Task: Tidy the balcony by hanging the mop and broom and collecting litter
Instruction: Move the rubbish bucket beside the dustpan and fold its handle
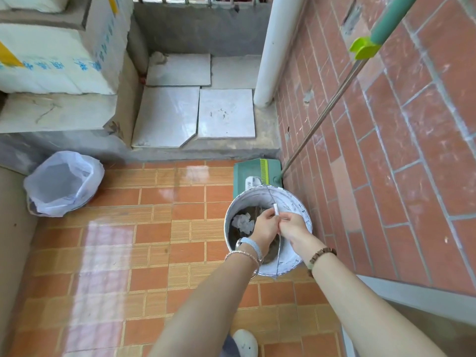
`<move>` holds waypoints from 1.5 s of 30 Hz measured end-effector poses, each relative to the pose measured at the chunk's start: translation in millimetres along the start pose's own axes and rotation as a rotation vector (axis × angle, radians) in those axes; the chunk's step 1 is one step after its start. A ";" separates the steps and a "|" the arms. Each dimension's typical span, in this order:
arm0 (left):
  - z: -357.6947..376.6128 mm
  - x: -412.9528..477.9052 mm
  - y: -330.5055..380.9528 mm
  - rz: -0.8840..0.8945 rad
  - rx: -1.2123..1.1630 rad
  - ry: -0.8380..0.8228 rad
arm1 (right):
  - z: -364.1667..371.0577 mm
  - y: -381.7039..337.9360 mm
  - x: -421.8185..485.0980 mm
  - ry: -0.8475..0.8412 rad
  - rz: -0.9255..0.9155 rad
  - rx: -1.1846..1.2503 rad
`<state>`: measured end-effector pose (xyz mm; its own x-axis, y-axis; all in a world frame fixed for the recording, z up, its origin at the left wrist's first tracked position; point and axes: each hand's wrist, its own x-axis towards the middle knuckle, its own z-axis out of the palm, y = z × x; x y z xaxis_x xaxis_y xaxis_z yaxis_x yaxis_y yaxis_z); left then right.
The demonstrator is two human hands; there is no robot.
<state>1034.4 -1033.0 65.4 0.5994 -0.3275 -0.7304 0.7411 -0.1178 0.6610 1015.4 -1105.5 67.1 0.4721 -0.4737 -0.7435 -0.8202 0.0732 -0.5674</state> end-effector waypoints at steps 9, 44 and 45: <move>14.3 27.0 -16.7 0.020 0.048 -0.017 | -6.7 13.9 16.7 0.058 0.000 0.046; 83.1 66.9 -78.1 -0.159 0.175 -0.300 | -47.6 81.8 41.4 0.220 0.014 0.047; 88.3 68.2 -82.5 -0.163 0.183 -0.313 | -50.4 88.5 42.9 0.228 0.016 0.070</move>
<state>987.5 -1128.3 -23.7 0.3363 -0.5573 -0.7591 0.7359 -0.3475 0.5812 946.8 -1163.6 2.8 0.3672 -0.6574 -0.6581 -0.7989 0.1394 -0.5850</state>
